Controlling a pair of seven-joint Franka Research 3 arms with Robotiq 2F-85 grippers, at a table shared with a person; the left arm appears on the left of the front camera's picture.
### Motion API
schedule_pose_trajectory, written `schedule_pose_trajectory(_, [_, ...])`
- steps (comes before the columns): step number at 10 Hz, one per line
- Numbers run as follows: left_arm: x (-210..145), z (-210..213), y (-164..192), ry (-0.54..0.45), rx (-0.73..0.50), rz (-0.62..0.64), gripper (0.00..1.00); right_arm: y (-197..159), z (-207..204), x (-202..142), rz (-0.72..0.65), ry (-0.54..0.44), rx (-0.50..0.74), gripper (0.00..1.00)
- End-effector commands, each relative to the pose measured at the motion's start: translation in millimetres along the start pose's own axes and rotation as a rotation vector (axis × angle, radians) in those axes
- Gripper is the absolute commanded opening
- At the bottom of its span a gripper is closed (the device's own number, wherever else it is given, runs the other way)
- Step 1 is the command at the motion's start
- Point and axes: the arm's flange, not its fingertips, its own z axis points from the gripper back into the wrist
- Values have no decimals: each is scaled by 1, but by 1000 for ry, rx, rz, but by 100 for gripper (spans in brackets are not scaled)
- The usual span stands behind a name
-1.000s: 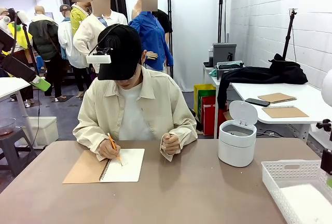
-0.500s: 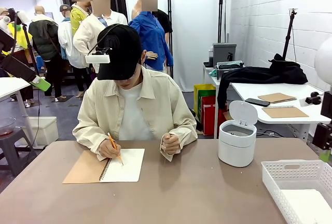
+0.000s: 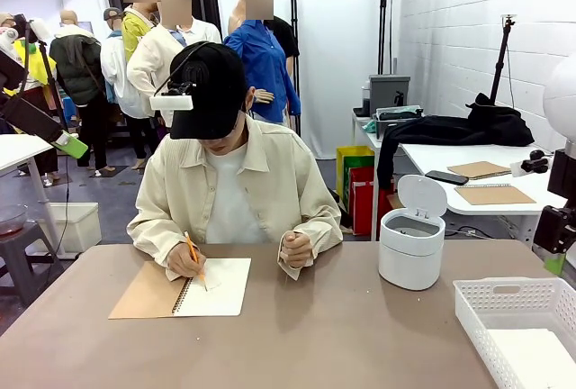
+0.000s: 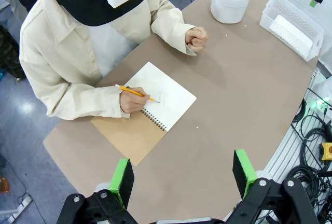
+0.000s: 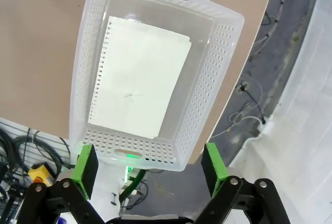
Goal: Sort the paper based on its condition.
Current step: If a person hands you a paper, place it in the Organizing basket , and if it's crumpled, put it in the Trash can.
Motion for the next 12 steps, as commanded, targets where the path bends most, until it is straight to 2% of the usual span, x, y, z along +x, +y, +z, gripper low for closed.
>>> schedule_pose_trajectory(1, [0,1,0,-5,1,1,100,-2,-2,0,-5,7,-6,100])
schedule_pose_trajectory(4, [0,1,0,-5,1,1,100,-1,0,0,-1,0,1,100])
schedule_pose_trajectory(6, [0,1,0,-5,1,1,100,49,32,18,245,-67,81,100])
schedule_pose_trajectory(10, [0,1,0,-5,1,1,100,118,97,76,547,-315,124,100])
schedule_pose_trajectory(11, [0,1,0,-5,1,1,100,134,113,97,582,-384,217,100])
schedule_pose_trajectory(12, [0,1,0,-5,1,1,100,146,127,114,620,-428,234,100])
